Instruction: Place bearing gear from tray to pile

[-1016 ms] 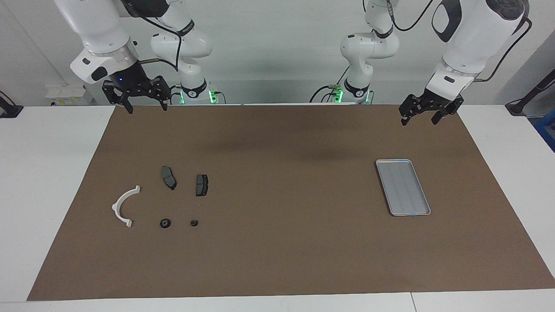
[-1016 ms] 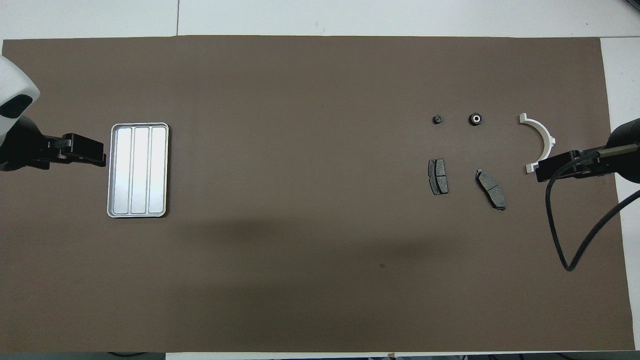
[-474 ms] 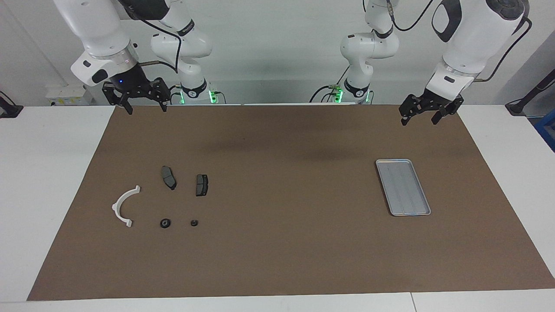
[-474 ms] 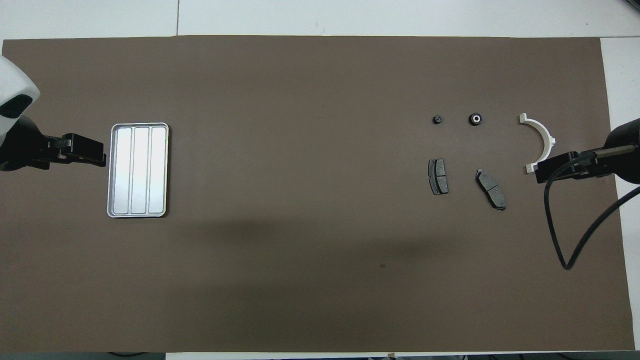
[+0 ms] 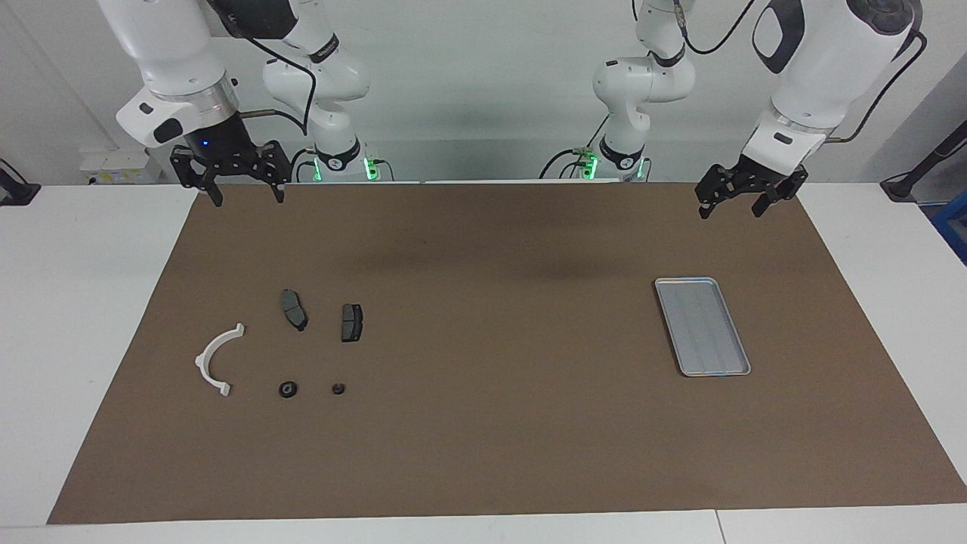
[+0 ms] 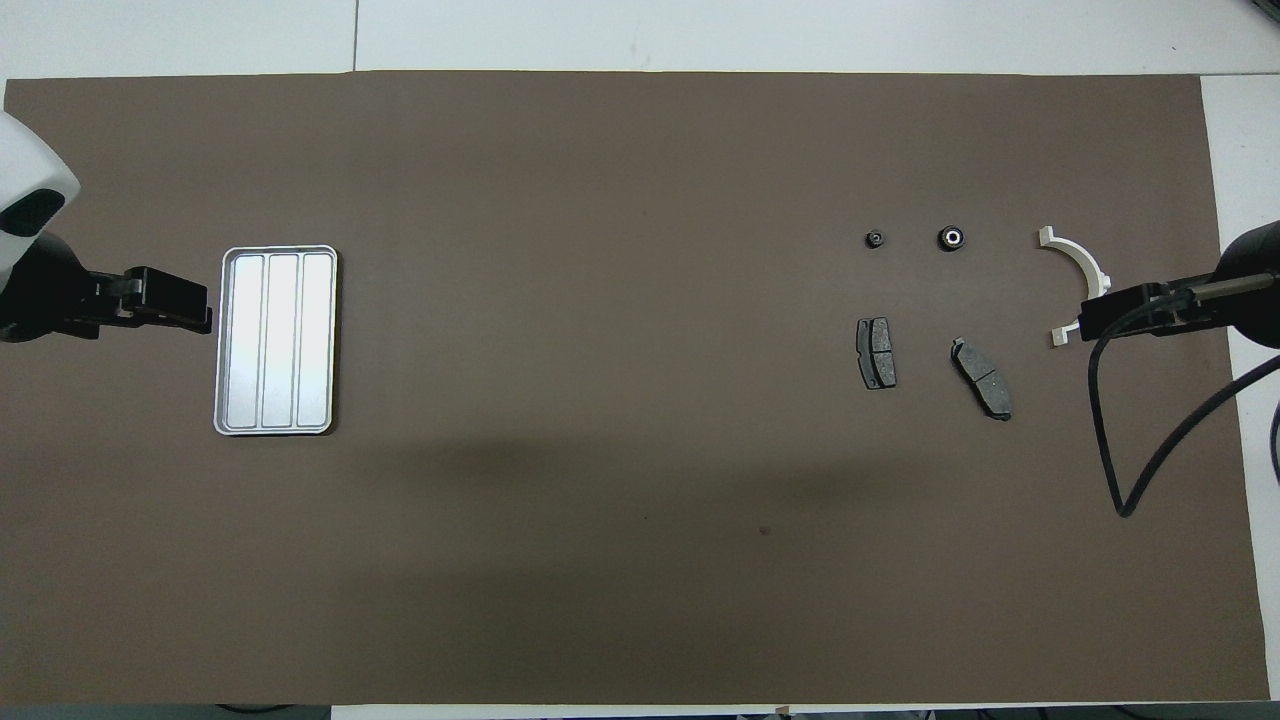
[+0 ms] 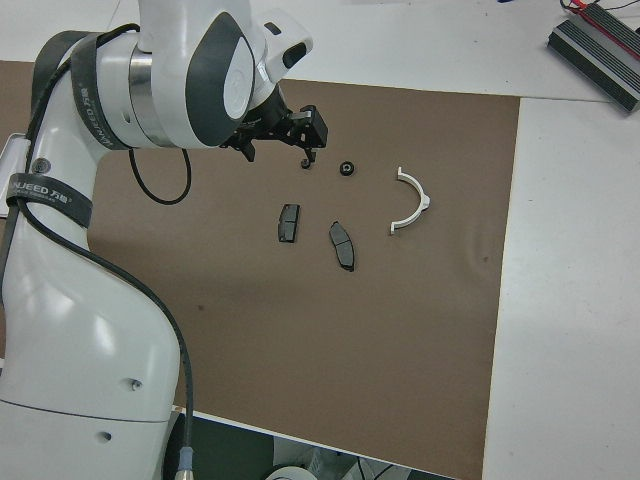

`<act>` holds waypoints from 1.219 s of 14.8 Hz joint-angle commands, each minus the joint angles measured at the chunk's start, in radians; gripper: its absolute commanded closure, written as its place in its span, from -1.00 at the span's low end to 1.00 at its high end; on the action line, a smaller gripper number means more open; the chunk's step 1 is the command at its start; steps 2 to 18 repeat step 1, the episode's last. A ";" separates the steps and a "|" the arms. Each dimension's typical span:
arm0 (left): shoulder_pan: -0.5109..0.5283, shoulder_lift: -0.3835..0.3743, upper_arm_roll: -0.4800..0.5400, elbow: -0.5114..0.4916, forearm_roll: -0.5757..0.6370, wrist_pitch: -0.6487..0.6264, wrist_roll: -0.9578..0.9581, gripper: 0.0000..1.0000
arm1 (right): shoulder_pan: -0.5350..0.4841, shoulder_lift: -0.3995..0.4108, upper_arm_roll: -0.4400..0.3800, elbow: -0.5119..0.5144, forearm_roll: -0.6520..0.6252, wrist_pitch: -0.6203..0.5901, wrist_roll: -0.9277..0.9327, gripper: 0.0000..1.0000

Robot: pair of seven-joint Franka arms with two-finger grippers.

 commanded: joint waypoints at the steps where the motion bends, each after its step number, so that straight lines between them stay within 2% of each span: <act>1: -0.006 -0.019 0.005 -0.009 0.017 -0.015 0.011 -1.00 | -0.004 -0.007 0.006 -0.016 -0.016 0.013 -0.019 -1.00; 18: -0.006 -0.019 0.005 -0.009 0.017 -0.015 0.011 -1.00 | -0.004 -0.007 0.006 -0.016 -0.016 0.013 -0.019 -1.00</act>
